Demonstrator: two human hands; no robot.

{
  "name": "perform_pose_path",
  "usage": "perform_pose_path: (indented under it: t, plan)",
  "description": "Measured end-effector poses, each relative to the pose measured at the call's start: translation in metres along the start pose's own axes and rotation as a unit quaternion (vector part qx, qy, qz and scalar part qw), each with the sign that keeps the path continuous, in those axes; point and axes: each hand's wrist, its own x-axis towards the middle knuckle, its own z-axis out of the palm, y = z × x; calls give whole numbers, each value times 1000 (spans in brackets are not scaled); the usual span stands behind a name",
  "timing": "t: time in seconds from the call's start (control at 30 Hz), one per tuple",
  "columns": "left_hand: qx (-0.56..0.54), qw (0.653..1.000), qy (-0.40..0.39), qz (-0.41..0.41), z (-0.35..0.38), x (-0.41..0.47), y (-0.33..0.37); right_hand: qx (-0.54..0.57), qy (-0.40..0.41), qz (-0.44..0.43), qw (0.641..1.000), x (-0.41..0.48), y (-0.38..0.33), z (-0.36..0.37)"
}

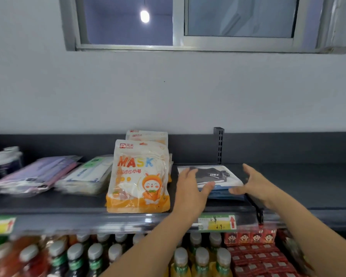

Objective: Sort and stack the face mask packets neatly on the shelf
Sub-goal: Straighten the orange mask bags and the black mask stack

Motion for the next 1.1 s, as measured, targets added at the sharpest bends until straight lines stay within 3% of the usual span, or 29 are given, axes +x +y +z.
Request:
perform_pose_path:
  t: [0.1,0.2,0.37,0.53,0.73,0.93,1.0,1.1]
  plan:
    - [34,993,13,112,-12,-23,10,8,41,-65,997,-10,-16,3]
    - [61,983,24,171,-31,-41,6,14,85,-132,987,-23,-34,23]
    - [61,984,86,142,-83,-56,-25,27,128,-209,969,-52,-64,85]
    - [97,984,138,66,-142,-70,-74,44,63,-290,954,-84,-87,155]
    - [90,980,179,2,-202,-76,-125,68,-13,-305,950,-98,-111,221]
    - [-19,992,113,-59,-223,-58,-149,59,133,-270,952,-77,-115,231]
    - [-75,992,72,-73,-221,-47,-146,77,172,-224,956,-68,-120,221]
    - [-153,984,19,-93,-212,-27,-135,135,163,-107,971,-48,-125,204]
